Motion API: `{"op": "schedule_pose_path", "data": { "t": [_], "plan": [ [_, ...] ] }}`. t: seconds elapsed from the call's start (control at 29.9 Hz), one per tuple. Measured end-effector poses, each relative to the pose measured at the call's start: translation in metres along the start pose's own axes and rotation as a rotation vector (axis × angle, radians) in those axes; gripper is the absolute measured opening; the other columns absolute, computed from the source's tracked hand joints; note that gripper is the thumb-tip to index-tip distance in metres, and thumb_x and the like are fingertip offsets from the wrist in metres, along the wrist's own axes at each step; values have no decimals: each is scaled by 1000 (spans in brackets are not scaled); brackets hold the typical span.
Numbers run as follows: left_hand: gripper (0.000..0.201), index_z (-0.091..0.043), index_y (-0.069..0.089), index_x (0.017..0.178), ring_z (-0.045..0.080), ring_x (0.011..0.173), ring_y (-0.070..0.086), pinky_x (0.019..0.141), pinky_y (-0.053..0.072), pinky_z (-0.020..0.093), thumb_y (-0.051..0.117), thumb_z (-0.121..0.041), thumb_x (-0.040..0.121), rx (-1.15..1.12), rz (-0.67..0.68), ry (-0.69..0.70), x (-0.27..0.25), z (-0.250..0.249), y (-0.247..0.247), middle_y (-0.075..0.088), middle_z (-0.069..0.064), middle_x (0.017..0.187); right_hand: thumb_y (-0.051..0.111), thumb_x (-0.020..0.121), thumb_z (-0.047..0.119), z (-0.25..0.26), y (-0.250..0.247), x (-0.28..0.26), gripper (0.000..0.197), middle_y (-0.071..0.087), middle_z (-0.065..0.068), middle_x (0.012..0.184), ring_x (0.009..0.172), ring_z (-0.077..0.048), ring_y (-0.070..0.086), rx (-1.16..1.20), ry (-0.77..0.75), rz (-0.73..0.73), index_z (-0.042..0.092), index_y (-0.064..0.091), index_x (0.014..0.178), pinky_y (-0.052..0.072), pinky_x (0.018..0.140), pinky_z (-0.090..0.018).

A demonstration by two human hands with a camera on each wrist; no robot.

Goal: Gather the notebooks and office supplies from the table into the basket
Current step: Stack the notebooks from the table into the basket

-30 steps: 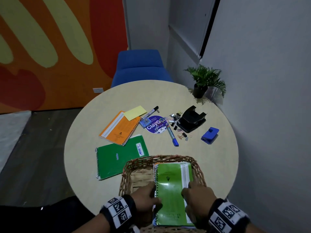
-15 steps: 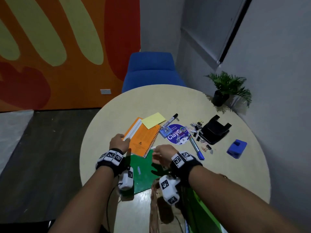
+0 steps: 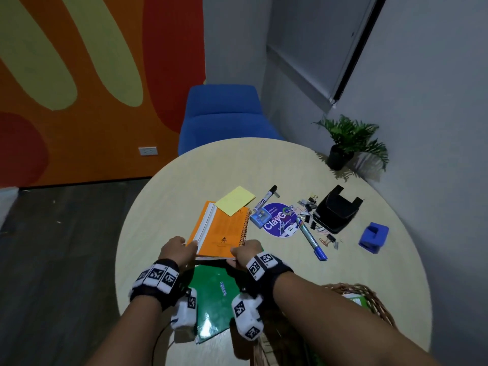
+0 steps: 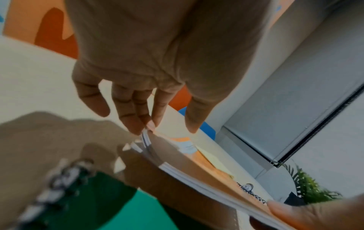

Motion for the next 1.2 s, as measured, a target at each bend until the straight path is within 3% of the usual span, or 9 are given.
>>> {"op": "schedule_pose_path", "data": {
  "t": [0.1,0.2,0.27,0.37,0.54,0.77,0.94,1.04,1.2],
  "plan": [
    [56,-2,51,131,33,124,50,103,40,39,51,-42,92,11,0,-2,-14,7,-17,53,18,137,55,94,14,11,-11,-33,29,64,-27,112,82,-30,67,275,71,104,-7,57,114,59,63,-30],
    [53,1,60,116,31,94,64,85,51,36,53,-45,90,-241,68,-19,-35,5,-33,68,19,112,57,90,-1,12,-35,-58,9,66,-25,88,72,-21,65,310,93,230,-9,59,93,59,55,-21],
    [40,4,65,100,23,63,65,63,53,25,55,-35,92,-570,155,-60,-60,-2,-36,74,12,77,56,91,0,8,-57,-79,6,66,-21,73,67,-19,64,331,83,311,-6,56,87,57,55,-20],
    [27,11,59,108,16,52,62,48,52,20,54,-9,92,-810,228,-12,-105,-14,-31,69,17,80,58,90,2,-8,-93,-107,6,64,-14,82,65,-17,68,159,-31,339,0,57,85,56,53,-18],
    [22,-1,62,112,23,77,67,61,59,20,55,-7,92,-647,416,148,-179,-38,16,71,22,97,61,87,-2,-70,-184,-156,22,60,5,54,51,-15,63,-192,-271,217,2,54,108,51,50,-23],
    [35,-6,60,106,17,86,70,79,54,34,64,-35,87,-92,719,372,-239,-76,112,75,13,98,69,76,35,-136,-291,-191,24,55,20,73,71,2,55,-982,-352,-78,38,49,89,39,61,-8],
    [32,-15,56,81,18,68,52,65,41,27,60,-47,84,172,751,324,-239,-80,157,56,4,77,64,77,40,-158,-300,-182,27,65,-4,97,92,-24,64,-1230,-210,-239,28,40,71,41,65,-32],
    [43,-11,60,91,18,78,53,76,46,31,58,-53,80,257,696,310,-239,-78,168,57,5,88,59,81,44,-156,-290,-181,28,65,-7,107,101,-26,63,-1345,-261,-326,22,56,97,48,75,-32],
    [15,-24,51,103,12,91,62,82,51,24,60,-26,90,69,681,237,-245,-83,167,65,-3,100,55,87,36,-152,-286,-173,34,55,-1,124,109,-22,56,-1338,-459,-290,23,51,118,51,88,-37]
  ]
}}
Point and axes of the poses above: each hand's wrist, its own x-axis towards the middle knuckle, its own y-axis out of the palm, z = x × y, the point moved 1 cm from there along x, towards the middle knuckle
